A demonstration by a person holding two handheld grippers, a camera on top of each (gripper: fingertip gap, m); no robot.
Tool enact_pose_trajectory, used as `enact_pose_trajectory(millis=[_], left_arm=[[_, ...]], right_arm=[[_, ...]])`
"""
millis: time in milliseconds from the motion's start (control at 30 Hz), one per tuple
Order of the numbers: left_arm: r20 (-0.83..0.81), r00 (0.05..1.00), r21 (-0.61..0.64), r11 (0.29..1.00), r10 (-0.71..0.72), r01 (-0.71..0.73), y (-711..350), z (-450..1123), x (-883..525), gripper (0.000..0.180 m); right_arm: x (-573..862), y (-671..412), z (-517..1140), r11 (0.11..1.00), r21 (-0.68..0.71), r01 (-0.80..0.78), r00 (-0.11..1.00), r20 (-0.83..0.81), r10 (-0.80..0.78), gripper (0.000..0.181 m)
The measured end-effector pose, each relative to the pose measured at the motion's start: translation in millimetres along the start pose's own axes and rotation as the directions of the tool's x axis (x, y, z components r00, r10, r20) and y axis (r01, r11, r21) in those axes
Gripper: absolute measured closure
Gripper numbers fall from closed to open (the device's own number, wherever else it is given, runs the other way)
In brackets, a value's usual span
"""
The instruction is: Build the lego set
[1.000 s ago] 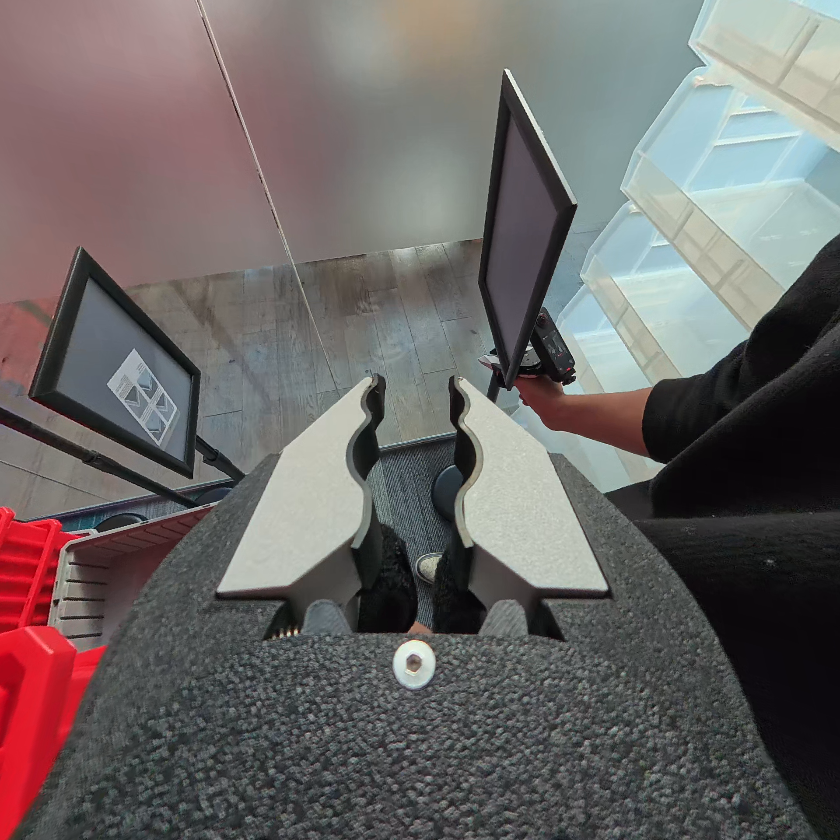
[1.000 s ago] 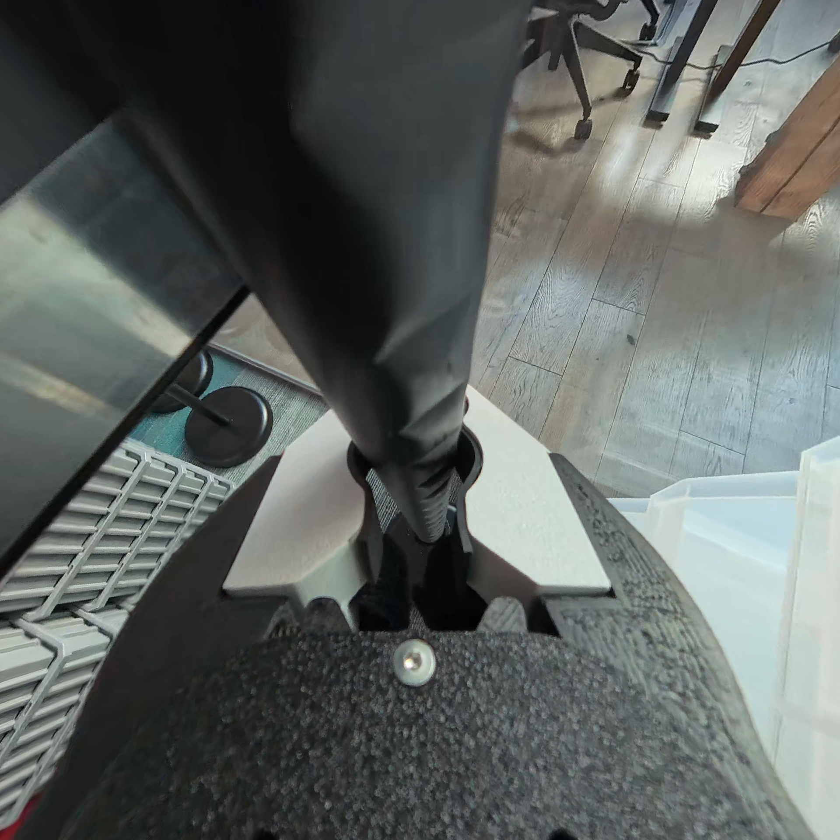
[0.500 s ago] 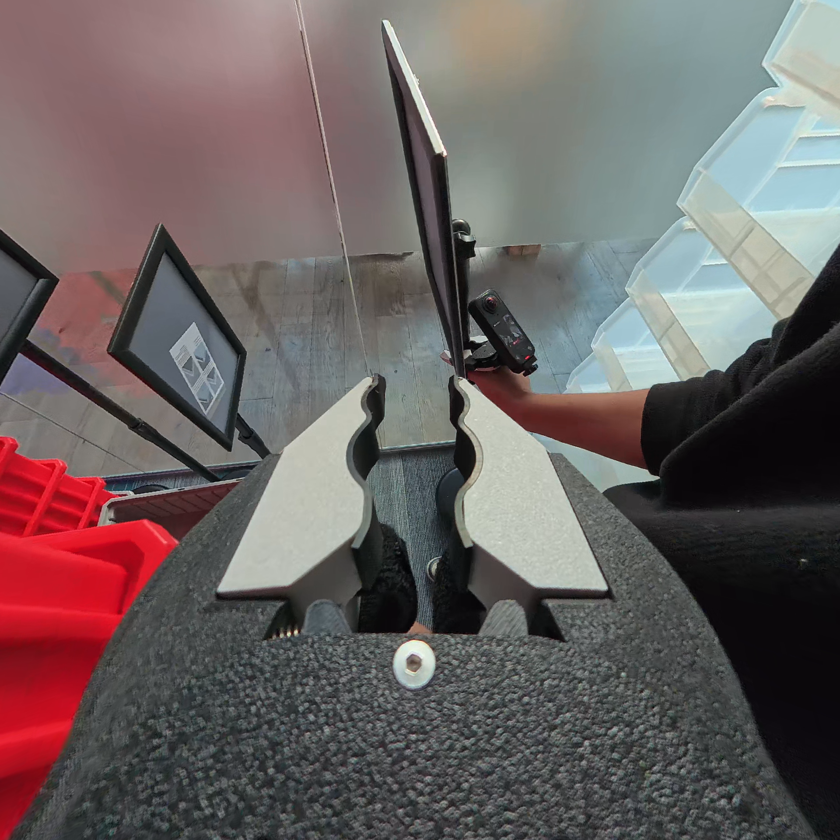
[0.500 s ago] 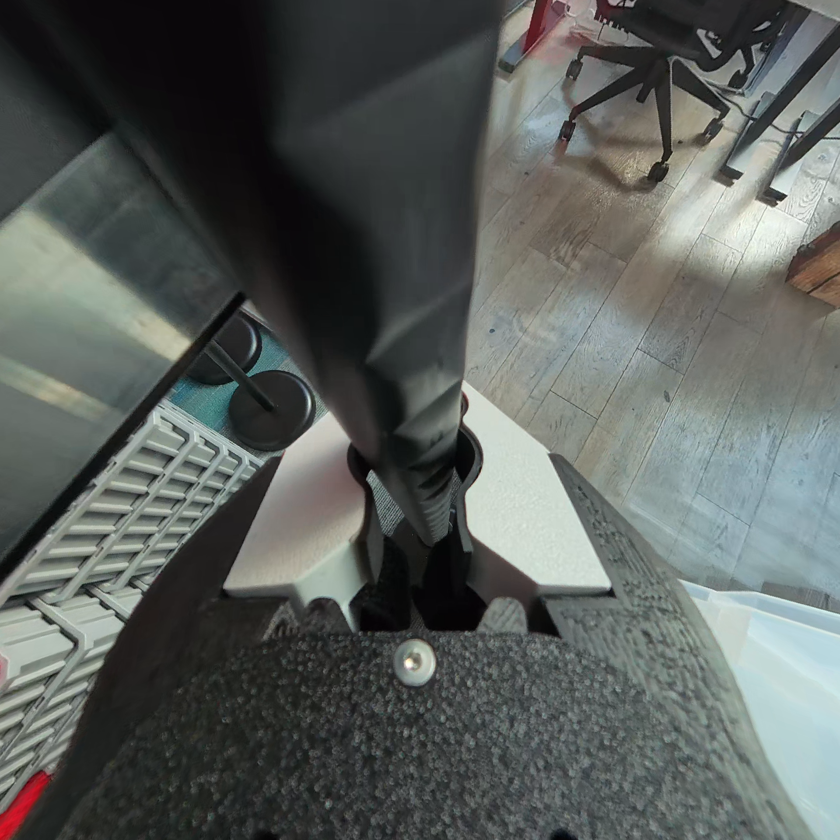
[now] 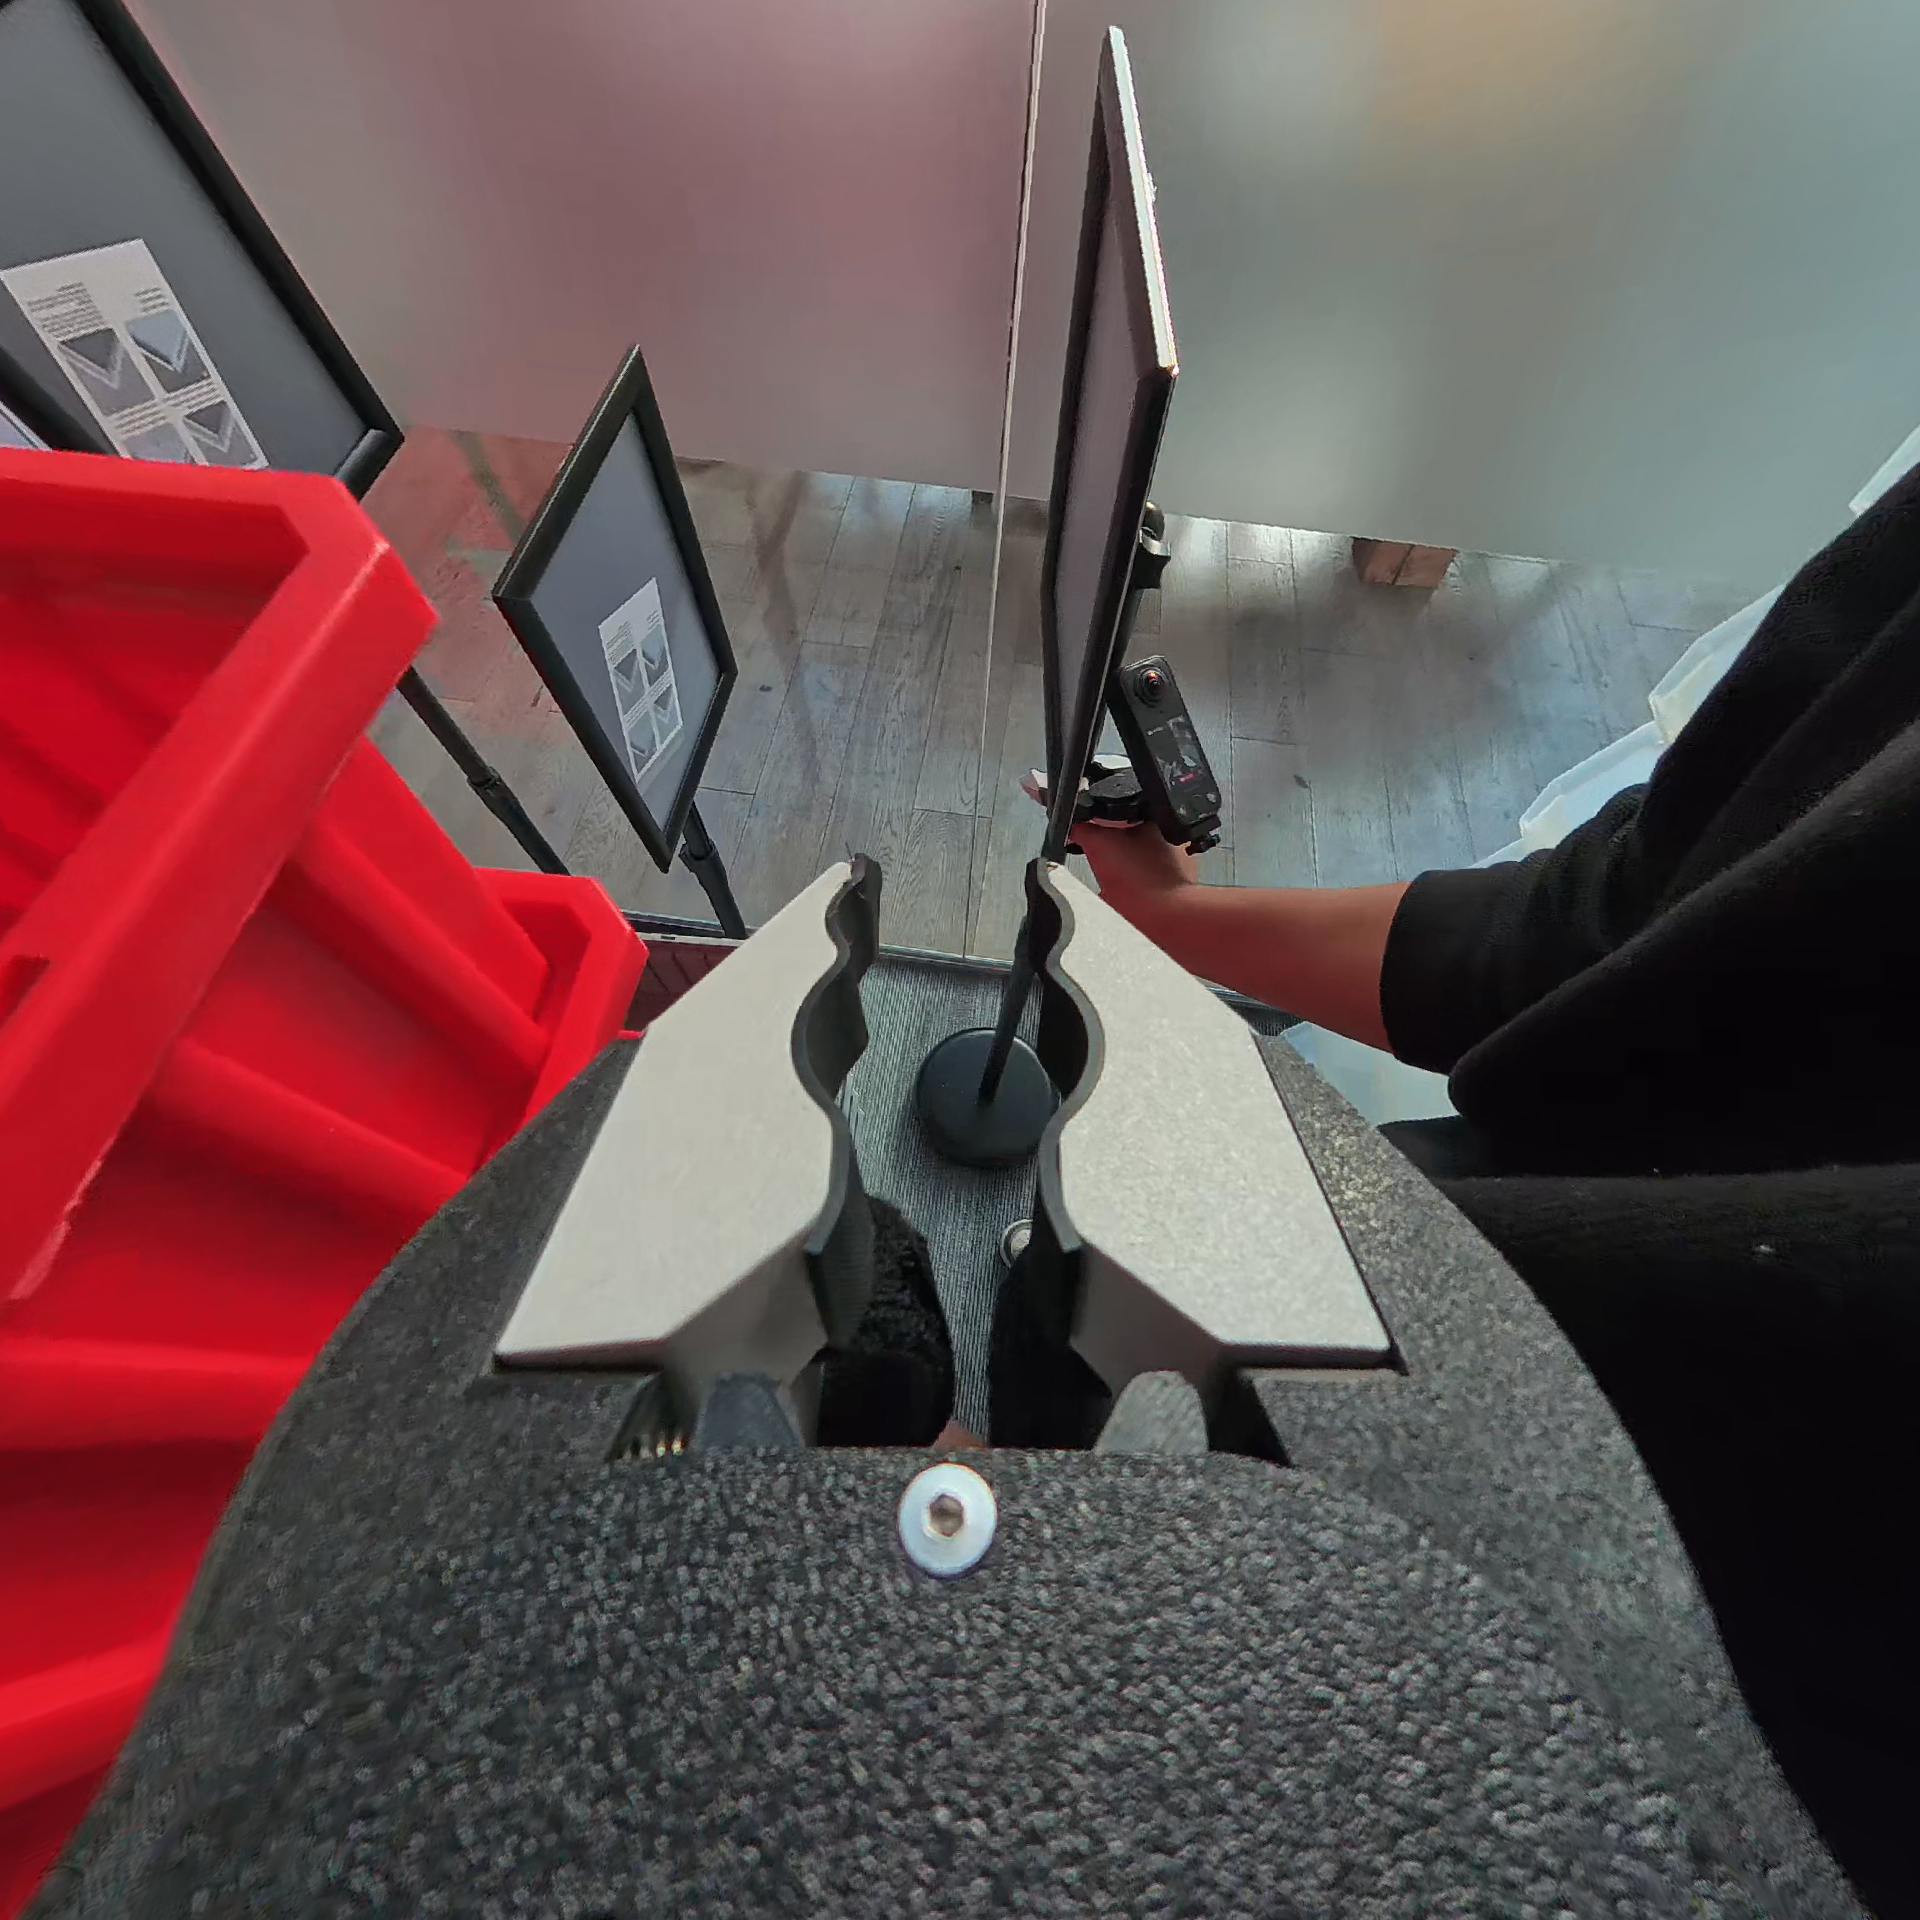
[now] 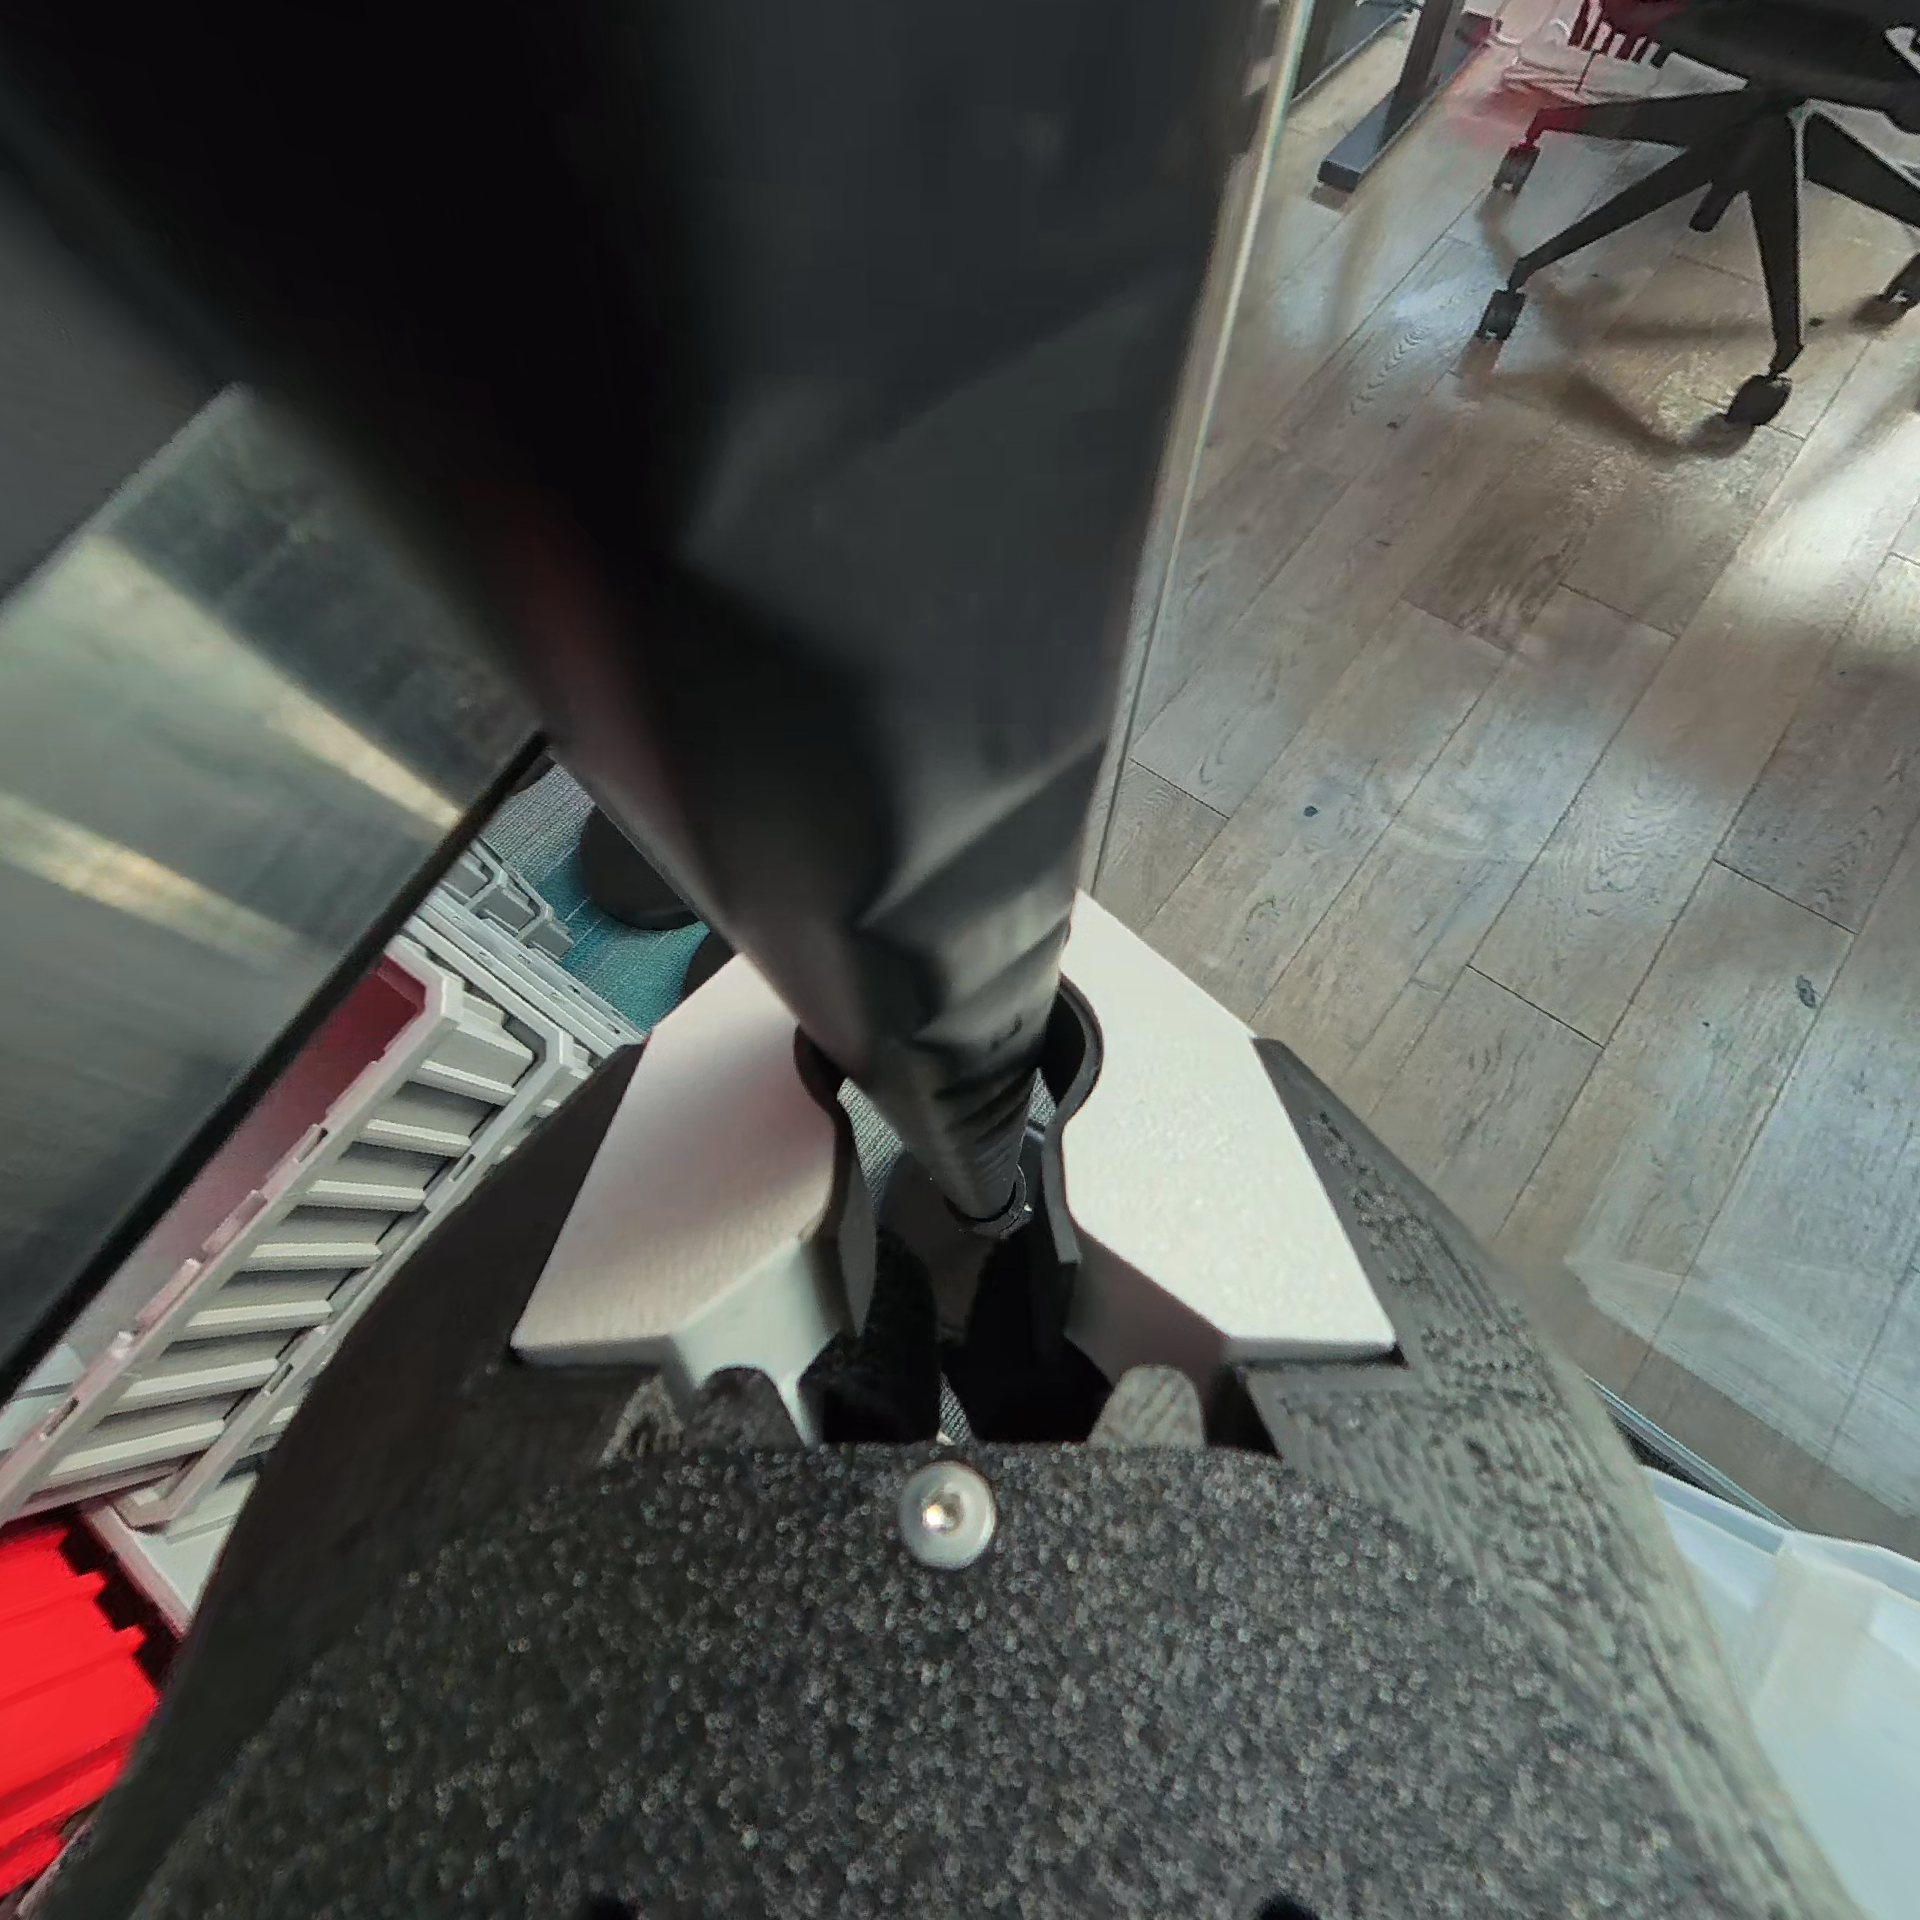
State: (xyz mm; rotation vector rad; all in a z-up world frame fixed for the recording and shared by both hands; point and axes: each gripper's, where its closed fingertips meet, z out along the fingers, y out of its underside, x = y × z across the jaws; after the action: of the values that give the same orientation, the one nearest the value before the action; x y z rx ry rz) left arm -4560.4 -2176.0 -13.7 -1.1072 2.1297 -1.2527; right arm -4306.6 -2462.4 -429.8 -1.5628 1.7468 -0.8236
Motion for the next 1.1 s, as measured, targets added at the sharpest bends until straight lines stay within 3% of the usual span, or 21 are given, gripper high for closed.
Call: enact_pose_trajectory(millis=[400, 500, 600, 733, 833, 900, 967, 1100], left_arm=[[0.156, 0.987, -0.01, 0.999, -0.034, 0.036, 1, -6, 2, 0.154], [0.198, 0.977, 0.019, 0.997, -0.077, 0.075, -2, -11, 3, 0.154], [0.231, 0.966, 0.052, 0.993, -0.114, 0.105, -4, -15, 5, 0.154], [0.298, 0.941, 0.089, 0.987, -0.158, 0.137, -2, -22, 5, 0.154], [0.355, 0.908, 0.133, 0.973, -0.223, 0.187, 2, -33, 1, 0.154], [0.403, 0.876, 0.16, 0.963, -0.266, 0.218, 9, -44, -4, 0.154], [0.46, 0.838, 0.175, 0.956, -0.292, 0.237, 19, -59, -10, 0.153], [0.566, 0.743, 0.209, 0.934, -0.357, 0.29, 46, -104, -21, 0.153]], right_arm=[[-74, 1, 44, 0.988, 0.012, 0.154, 0.976, 0.151, -0.154, 0.153], [-81, 2, 41, 0.992, 0.003, 0.128, 0.972, 0.198, -0.126, 0.15], [-87, 13, 32, 0.991, -0.027, 0.13, 0.943, 0.312, -0.115, 0.115], [-74, 49, 2, 0.971, -0.08, 0.227, 0.886, 0.432, -0.172, 0.11], [-74, 86, -46, 0.921, -0.098, 0.378, 0.768, 0.588, -0.253, 0.113], [-85, 101, -90, 0.862, -0.036, 0.505, 0.633, 0.694, -0.342, 0.116], [-104, 103, -137, 0.803, 0.081, 0.591, 0.469, 0.776, -0.423, 0.124], [-182, 88, -249, 0.713, 0.37, 0.595, 0.044, 0.871, -0.489, 0.124]])
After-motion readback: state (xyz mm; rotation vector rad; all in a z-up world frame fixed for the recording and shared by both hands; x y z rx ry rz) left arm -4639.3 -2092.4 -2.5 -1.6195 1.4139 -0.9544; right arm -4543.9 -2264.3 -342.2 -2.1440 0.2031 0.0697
